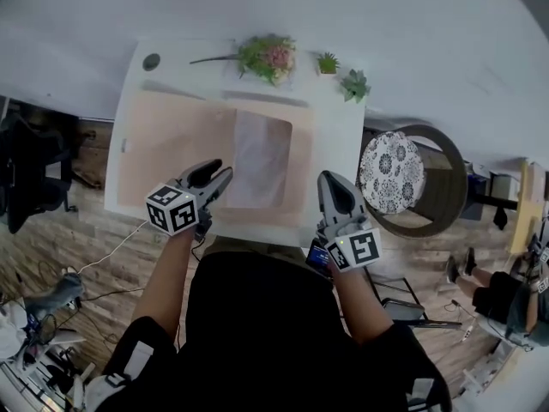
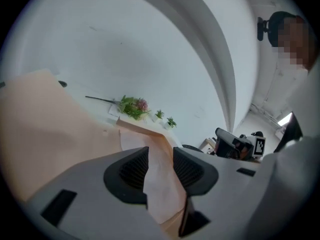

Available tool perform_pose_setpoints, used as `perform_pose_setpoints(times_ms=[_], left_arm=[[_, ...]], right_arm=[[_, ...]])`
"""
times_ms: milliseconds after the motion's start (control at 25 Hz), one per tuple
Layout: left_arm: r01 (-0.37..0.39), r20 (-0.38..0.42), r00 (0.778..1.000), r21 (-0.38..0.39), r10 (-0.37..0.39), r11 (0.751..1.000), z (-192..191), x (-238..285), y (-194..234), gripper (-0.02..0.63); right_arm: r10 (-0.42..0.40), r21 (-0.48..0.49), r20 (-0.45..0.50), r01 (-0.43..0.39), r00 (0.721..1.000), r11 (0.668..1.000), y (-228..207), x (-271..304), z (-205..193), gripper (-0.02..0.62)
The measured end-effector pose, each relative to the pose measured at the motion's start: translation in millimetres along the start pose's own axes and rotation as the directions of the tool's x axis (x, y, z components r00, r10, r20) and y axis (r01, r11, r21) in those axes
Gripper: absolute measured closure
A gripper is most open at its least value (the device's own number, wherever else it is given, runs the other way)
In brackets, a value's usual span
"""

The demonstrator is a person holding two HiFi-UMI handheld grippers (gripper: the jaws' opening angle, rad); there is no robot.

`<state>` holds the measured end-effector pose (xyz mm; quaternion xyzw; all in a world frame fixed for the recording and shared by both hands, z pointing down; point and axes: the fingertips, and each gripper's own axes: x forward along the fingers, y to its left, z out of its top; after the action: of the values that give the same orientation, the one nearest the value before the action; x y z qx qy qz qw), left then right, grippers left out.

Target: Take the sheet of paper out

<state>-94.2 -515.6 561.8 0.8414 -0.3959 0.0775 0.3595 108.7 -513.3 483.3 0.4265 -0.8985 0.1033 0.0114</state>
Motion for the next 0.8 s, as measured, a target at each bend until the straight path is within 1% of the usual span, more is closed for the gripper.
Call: perform_pose_setpoints(times_ms=[80,160,280,360,440,600,720,800], left_arm=[[0.0,-0.045,0.999,-0.046,-0.002,0.999,-3,14,14,0.468],[-0.009,-0.109,0.994,-0.101,-0.003,0.995,-8,29,29,0.468],[-0.017,-0.222,0.975,-0.176,-0.022,0.984,-20,50,46,0.468],[-0.014,-0.263,0.964,-0.205,-0.041,0.979,-27,60,53,0.468],[-0.012,-0.29,0.956,-0.215,-0.052,0.976,-33,68,59,0.468],[-0.049,-0.357,0.934,-0.206,-0.029,0.977,-48,80,76,0.468],[-0.057,-0.365,0.93,-0.225,-0.03,0.973,-52,86,80,0.468],[-0.066,-0.373,0.928,-0.224,-0.023,0.972,-53,89,81,0.468]], right_arm=[[-0.009,0.001,-0.008,0.009,1.0,1.0,-9,11,1,0.585],[-0.017,0.01,-0.018,0.017,1.0,1.0,-19,22,-2,0.584],[-0.025,0.032,-0.042,0.027,0.999,0.999,-30,34,-13,0.585],[-0.029,0.044,-0.057,0.031,0.998,0.999,-34,40,-20,0.584],[-0.03,0.056,-0.064,0.034,0.997,0.998,-36,46,-25,0.584],[-0.033,0.081,-0.075,0.039,0.997,0.996,-43,55,-34,0.584],[-0.034,0.09,-0.08,0.042,0.996,0.995,-47,58,-38,0.584],[-0.038,0.093,-0.085,0.046,0.996,0.995,-50,58,-40,0.584]])
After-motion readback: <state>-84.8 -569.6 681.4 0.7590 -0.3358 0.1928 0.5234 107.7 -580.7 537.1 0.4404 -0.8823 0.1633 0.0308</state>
